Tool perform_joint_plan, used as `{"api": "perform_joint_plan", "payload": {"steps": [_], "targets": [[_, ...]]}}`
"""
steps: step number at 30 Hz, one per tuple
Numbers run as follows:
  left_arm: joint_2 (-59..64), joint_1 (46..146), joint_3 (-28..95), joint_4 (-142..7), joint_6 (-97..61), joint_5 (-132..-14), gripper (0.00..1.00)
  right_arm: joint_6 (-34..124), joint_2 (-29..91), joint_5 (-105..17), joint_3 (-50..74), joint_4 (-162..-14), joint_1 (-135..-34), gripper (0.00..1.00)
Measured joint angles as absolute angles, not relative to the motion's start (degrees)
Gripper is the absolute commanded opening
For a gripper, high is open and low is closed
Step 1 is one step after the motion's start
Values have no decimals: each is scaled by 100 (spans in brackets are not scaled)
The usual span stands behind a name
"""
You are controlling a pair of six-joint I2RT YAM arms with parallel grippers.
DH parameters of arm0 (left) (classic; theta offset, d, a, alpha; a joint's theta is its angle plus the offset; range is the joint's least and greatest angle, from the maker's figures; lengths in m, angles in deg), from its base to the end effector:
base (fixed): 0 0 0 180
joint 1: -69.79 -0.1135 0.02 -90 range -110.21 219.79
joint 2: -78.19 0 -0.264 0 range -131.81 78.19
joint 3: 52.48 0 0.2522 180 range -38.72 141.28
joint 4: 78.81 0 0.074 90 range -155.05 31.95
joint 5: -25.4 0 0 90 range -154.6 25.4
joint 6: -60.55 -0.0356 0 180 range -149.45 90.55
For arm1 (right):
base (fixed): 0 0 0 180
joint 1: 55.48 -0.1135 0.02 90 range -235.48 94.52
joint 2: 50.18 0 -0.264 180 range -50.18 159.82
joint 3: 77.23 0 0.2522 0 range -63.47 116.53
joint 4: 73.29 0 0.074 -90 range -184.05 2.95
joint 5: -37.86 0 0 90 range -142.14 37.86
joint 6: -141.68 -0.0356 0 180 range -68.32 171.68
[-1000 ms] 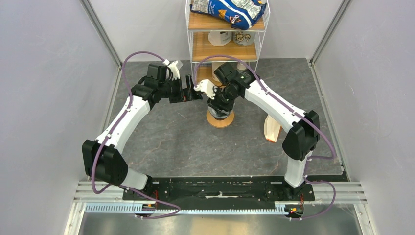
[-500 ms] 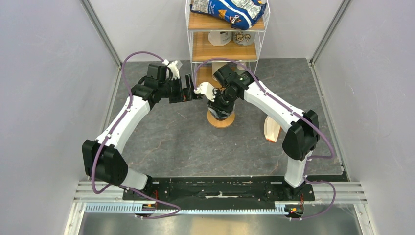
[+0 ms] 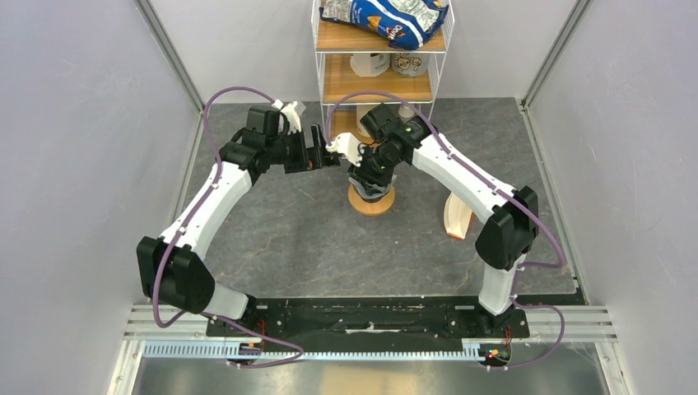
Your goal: Place the coffee filter in the dripper
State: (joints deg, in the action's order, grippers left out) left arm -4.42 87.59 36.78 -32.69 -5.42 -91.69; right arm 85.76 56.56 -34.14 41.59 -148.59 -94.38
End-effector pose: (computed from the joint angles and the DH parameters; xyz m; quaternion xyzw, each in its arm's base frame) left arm 0.2980 -0.1127 0.3373 0.0520 0.8833 -0.3460 0.3120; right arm 0.2976 0.2543 0.3228 -0.6005 0.7509 0.1617 0.2221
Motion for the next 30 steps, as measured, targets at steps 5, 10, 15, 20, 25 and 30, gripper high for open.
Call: {"api": "perform_joint_plan", "payload": {"steps": [5,10,15,20,25,30], "targets": [[-425,8759,3637,-3363,-478,-9172,99,8554,5636,-3414,4237,-14931,-9438,45],[-423,8759,3552,-3464,-395,-9172,99,8504,5529,-3416,4386,-14990,-9438,45],[-420,8759,3530,-3540,-349,-9178,98,8445,5317,-3444,4425,-15017,-9438,44],[-407,8759,3392,-3787,-314,-9364,91,8216,5092,-3497,4438,-15008,-9405,44],[-377,8759,3152,-4091,-227,-9698,85,7584,4924,-3307,4629,-14958,-9101,40],[-379,8768,3119,-4295,-164,-9937,83,6935,4775,-2957,4703,-14850,-8487,35]]}}
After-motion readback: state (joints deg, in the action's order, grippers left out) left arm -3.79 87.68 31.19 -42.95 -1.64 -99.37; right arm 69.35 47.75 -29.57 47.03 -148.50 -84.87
